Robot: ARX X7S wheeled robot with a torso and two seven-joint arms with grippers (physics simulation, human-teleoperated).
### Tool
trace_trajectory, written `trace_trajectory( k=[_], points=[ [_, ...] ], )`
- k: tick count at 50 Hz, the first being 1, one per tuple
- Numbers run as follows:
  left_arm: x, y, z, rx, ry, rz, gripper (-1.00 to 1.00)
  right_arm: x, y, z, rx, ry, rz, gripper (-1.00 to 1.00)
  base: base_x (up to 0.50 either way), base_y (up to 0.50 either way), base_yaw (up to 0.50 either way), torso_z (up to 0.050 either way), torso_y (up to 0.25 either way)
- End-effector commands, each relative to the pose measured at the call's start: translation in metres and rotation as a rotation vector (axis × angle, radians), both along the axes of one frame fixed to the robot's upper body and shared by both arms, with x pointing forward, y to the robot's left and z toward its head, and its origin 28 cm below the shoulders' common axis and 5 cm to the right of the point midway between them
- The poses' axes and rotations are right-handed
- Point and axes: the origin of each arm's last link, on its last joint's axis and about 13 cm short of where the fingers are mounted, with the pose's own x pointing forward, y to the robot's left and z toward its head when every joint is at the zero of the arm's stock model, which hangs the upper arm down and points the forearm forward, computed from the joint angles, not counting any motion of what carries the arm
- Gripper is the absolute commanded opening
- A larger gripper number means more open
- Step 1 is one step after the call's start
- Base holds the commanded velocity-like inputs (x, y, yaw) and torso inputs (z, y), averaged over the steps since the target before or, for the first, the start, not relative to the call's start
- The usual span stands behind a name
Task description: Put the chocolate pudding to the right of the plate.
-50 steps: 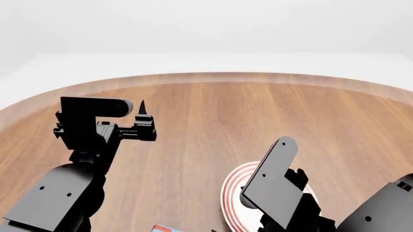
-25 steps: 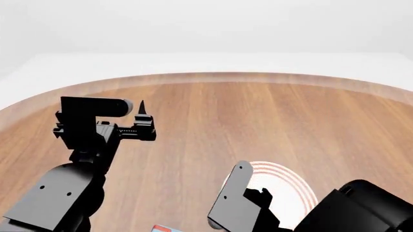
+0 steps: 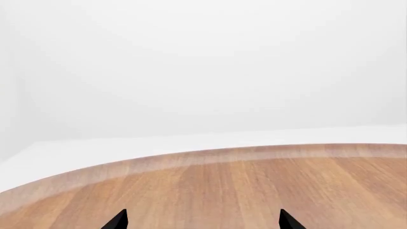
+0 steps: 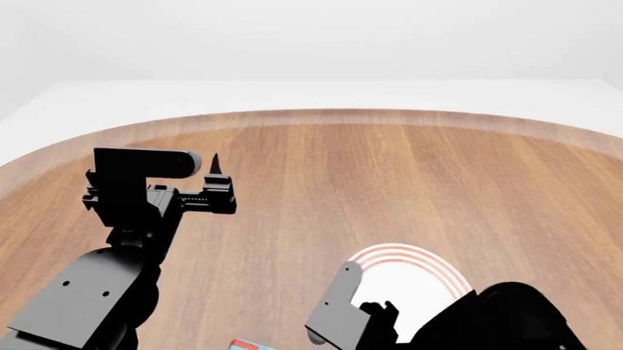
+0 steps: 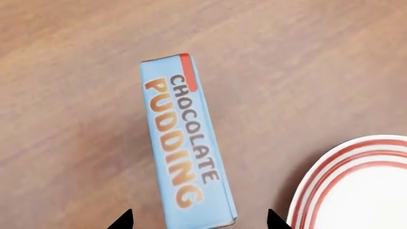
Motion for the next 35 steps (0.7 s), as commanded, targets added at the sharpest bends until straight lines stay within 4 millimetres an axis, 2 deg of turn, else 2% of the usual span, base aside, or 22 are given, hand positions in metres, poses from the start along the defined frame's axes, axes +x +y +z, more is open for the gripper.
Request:
trace_trajectory(
  k=[1,20,28,31,35],
  points=[
    [0.000,0.000,-0.002,-0.003,0.002,-0.001,1.00,0.011,0.004,-0.013,-0.030,0.039,0.000,1.00,0.00,0.00,0.00,0.000,0.000],
    [-0.001,0.002,-0.002,-0.007,0.001,0.002,1.00,0.028,0.012,-0.044,-0.088,0.137,-0.012,1.00,0.00,0.00,0.00,0.000,0.000],
    [0.000,0.001,-0.004,-0.008,0.004,0.001,1.00,0.027,0.014,-0.059,-0.120,0.188,0.016,1.00,0.00,0.00,0.00,0.000,0.000],
    [0.000,0.001,-0.003,-0.008,0.004,0.001,1.00,0.022,0.015,-0.066,-0.146,0.213,0.077,1.00,0.00,0.00,0.00,0.000,0.000],
    [0.000,0.002,-0.004,-0.008,0.005,0.002,1.00,0.020,0.014,-0.067,-0.148,0.218,0.110,1.00,0.00,0.00,0.00,0.000,0.000]
  ],
)
